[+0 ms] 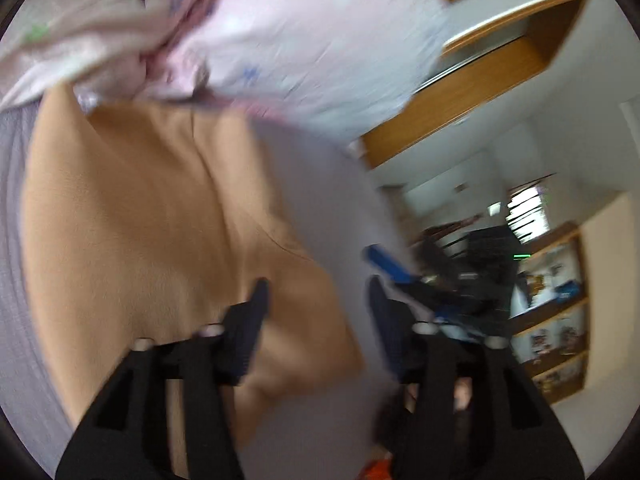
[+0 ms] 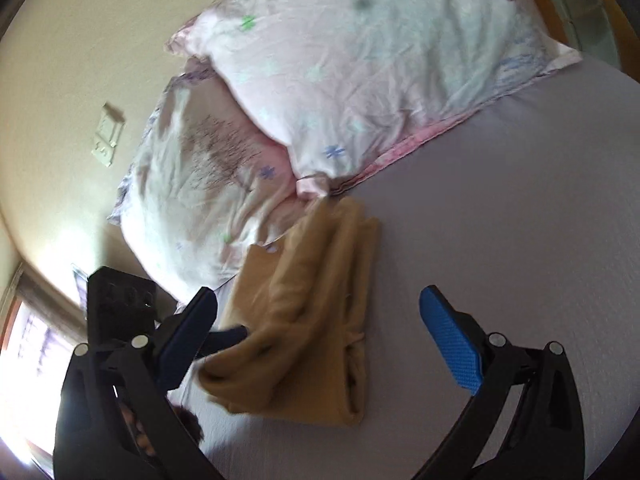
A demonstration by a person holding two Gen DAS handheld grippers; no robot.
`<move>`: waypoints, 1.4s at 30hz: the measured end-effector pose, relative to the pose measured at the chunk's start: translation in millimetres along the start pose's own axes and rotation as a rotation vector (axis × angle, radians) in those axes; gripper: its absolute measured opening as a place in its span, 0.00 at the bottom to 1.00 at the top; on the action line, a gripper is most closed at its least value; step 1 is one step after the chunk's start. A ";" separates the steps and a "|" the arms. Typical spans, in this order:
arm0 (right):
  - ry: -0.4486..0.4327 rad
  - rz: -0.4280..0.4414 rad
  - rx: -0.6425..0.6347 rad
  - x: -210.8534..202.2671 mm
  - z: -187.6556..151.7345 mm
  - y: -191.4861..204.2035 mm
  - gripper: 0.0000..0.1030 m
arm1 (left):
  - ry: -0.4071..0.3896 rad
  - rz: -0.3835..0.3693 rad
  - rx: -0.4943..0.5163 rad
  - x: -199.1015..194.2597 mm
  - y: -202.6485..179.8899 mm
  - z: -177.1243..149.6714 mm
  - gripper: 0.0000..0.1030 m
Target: Fold small clothes
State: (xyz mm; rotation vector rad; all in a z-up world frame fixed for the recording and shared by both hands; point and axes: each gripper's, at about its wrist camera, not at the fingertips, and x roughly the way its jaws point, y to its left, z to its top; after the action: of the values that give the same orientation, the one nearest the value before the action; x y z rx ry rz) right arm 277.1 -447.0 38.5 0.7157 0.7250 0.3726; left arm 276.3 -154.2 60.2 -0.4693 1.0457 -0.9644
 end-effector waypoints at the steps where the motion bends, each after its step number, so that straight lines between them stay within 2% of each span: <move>1: 0.023 0.037 -0.005 1.0 -1.8 5.3 0.98 | -0.056 0.023 0.020 -23.4 0.8 -5.6 0.76; 3: 0.066 0.094 -0.032 2.9 -8.8 19.1 0.98 | -0.114 0.072 0.054 -50.8 1.7 -11.1 0.79; 6: 0.085 0.102 -0.106 1.0 -24.6 40.5 0.95 | -0.133 0.153 0.055 -72.9 11.8 -21.8 0.79; 9: 0.129 0.054 -0.197 6.8 -43.6 62.4 0.91 | -0.123 0.254 0.034 -76.7 29.2 -26.6 0.79; 11: 0.182 0.008 -0.236 18.8 -55.4 70.1 0.90 | -0.107 0.271 0.001 -73.0 45.0 -29.5 0.79; 12: 0.207 -0.009 -0.249 26.5 -61.3 70.2 0.71 | -0.096 0.265 -0.008 -69.5 49.1 -33.5 0.79; 13: 0.230 -0.036 -0.263 35.8 -67.6 68.1 0.47 | -0.081 0.266 -0.022 -65.0 53.7 -34.5 0.79; 14: 0.246 -0.090 -0.269 42.9 -69.9 63.9 0.07 | -0.069 0.270 -0.030 -60.9 56.4 -34.8 0.79; 15: 0.233 -0.163 -0.236 44.5 -69.1 51.0 0.05 | -0.061 0.270 -0.036 -58.7 59.0 -35.2 0.79; 17: 0.219 -0.118 -0.117 38.3 -63.9 26.1 0.06 | -0.066 0.259 -0.048 -63.1 64.7 -37.0 0.79; 19: 0.204 -0.017 -0.039 28.1 -57.4 12.6 0.18 | -0.084 0.252 -0.064 -68.8 69.9 -36.3 0.79; 21: 0.155 0.032 0.000 18.4 -45.9 11.3 0.88 | -0.104 0.244 -0.091 -74.9 77.4 -32.9 0.79; 22: 0.105 0.072 0.010 14.3 -36.4 12.6 0.88 | -0.106 0.237 -0.113 -74.5 82.0 -30.8 0.79; 24: 0.082 0.084 -0.001 22.8 -14.7 18.2 0.78 | -0.105 0.213 -0.153 -69.7 90.2 -25.7 0.79; 27: 0.127 0.056 0.015 52.7 8.5 17.7 0.62 | -0.101 0.193 -0.190 -60.7 96.7 -20.2 0.79; 29: 0.190 0.015 0.024 84.4 21.1 15.3 0.61 | -0.098 0.193 -0.198 -57.7 97.1 -20.8 0.79; 30: 0.216 -0.004 0.023 95.6 22.4 15.9 0.57 | -0.096 0.195 -0.198 -56.4 97.3 -20.8 0.79; 31: 0.245 -0.036 0.020 110.3 22.9 13.6 0.47 | -0.095 0.198 -0.198 -55.2 97.8 -20.5 0.79; 32: 0.261 -0.038 0.013 117.5 21.6 11.1 0.06 | -0.096 0.202 -0.200 -54.5 98.4 -19.7 0.79; 33: 0.258 -0.037 0.012 120.3 21.8 9.6 0.07 | -0.095 0.203 -0.199 -54.9 98.8 -19.4 0.79; 35: 0.127 -0.016 -0.006 98.2 24.9 10.0 0.06 | -0.095 0.206 -0.196 -53.1 99.5 -17.1 0.79; 36: 0.098 -0.024 -0.007 92.8 25.2 8.2 0.06 | -0.096 0.206 -0.192 -51.3 99.5 -15.1 0.79; 37: 0.113 -0.061 0.006 91.7 22.3 1.6 0.07 | -0.092 0.212 -0.186 -48.7 99.8 -13.2 0.79; 38: 0.137 -0.079 0.028 93.0 20.0 -5.1 0.12 | -0.087 0.214 -0.186 -45.6 100.6 -11.1 0.79; 40: 0.192 -0.083 0.100 93.7 13.4 -19.9 0.42 | -0.070 0.212 -0.191 -38.9 102.1 -8.1 0.79; 41: 0.201 -0.060 0.125 92.4 11.4 -23.1 0.71 | -0.063 0.210 -0.191 -36.2 102.4 -7.4 0.79; 42: 0.201 -0.036 0.135 88.7 7.3 -25.5 0.82 | -0.058 0.207 -0.192 -33.5 103.0 -6.6 0.79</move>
State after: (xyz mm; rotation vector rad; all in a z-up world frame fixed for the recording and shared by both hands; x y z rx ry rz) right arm 346.1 -420.7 -17.3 0.7984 0.9588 0.3679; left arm 310.2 -71.1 -0.9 -0.5324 1.1155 -0.6664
